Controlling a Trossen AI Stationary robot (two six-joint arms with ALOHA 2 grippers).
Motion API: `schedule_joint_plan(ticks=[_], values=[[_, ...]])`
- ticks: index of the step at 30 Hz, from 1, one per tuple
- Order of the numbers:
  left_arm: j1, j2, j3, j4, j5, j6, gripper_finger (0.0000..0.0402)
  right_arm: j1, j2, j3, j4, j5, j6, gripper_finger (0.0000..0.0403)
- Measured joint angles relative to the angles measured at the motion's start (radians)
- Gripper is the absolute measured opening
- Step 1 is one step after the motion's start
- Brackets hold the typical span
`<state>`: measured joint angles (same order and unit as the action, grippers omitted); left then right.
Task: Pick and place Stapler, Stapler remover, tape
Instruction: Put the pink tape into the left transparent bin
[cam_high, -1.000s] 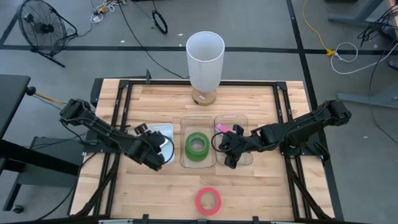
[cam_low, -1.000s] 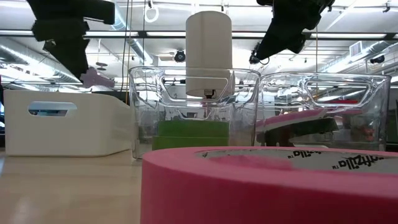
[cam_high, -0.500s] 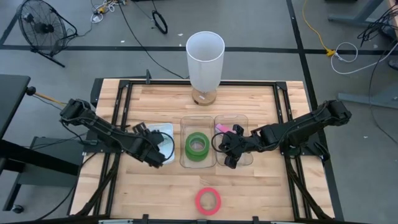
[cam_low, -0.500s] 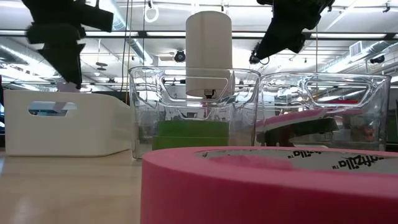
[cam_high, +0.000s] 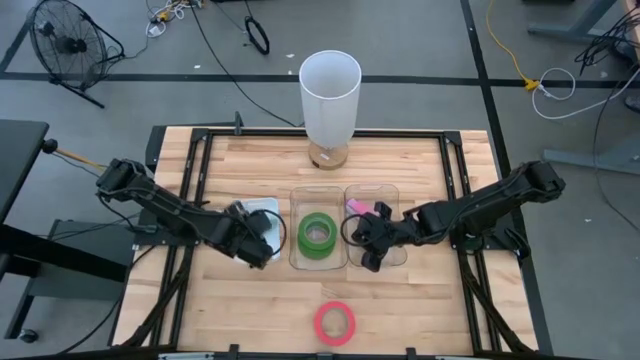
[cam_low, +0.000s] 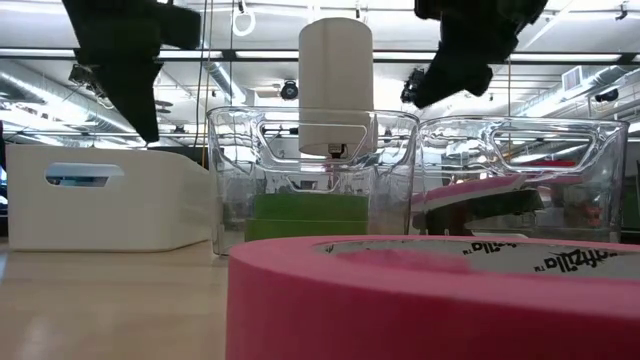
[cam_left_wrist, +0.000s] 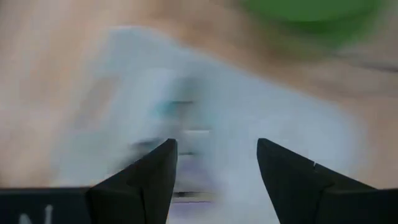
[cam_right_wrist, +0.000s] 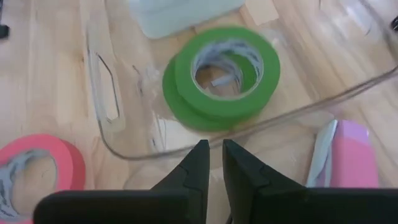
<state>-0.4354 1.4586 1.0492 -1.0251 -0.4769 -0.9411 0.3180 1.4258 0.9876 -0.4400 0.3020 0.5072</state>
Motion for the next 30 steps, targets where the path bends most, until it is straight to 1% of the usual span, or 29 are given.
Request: schedule_joint_plan(ticks=[4, 5, 7, 9, 13, 17, 19, 23, 26, 30], values=[[-0.026, 0.0, 0.0, 0.267, 0.219, 0.1, 0.0225, -0.001, 0.0, -0.037, 0.001, -0.004, 0.015, 0.0048], [-0.035, 0.0, 0.0, 0.331, 0.252, 0.126, 0.0225, -0.001, 0.0, -0.04, 0.002, -0.005, 0.024, 0.0048], [-0.056, 0.0, 0.0, 0.432, 0.272, 0.17, 0.0225, -0.001, 0.0, -0.042, 0.002, -0.01, 0.043, 0.0048], [-0.078, 0.0, 0.0, 0.532, 0.259, 0.197, 0.0225, -0.001, 0.0, -0.042, 0.006, -0.041, 0.054, 0.0048], [-0.131, 0.012, 0.001, 0.738, 0.194, 0.253, 0.0225, 0.0, 0.0, -0.042, 0.04, -0.094, 0.053, 0.0048], [-0.181, 0.074, 0.001, 0.872, 0.138, 0.307, 0.0225, 0.0, 0.0, -0.042, 0.084, -0.112, 0.05, 0.0048], [-0.195, 0.112, 0.001, 0.903, 0.132, 0.31, 0.0225, 0.0, 0.0, -0.042, 0.116, -0.126, 0.05, 0.0048], [-0.198, 0.169, 0.0, 0.91, 0.126, 0.31, 0.0225, 0.015, 0.0, -0.042, 0.241, -0.259, 0.05, 0.0048], [-0.197, 0.18, 0.0, 0.906, 0.129, 0.31, 0.0225, 0.072, 0.0, -0.042, 0.341, -0.323, 0.049, 0.0048], [-0.197, 0.179, 0.0, 0.908, 0.117, 0.341, 0.0225, 0.181, 0.0, -0.042, 0.479, -0.329, 0.047, 0.0048]])
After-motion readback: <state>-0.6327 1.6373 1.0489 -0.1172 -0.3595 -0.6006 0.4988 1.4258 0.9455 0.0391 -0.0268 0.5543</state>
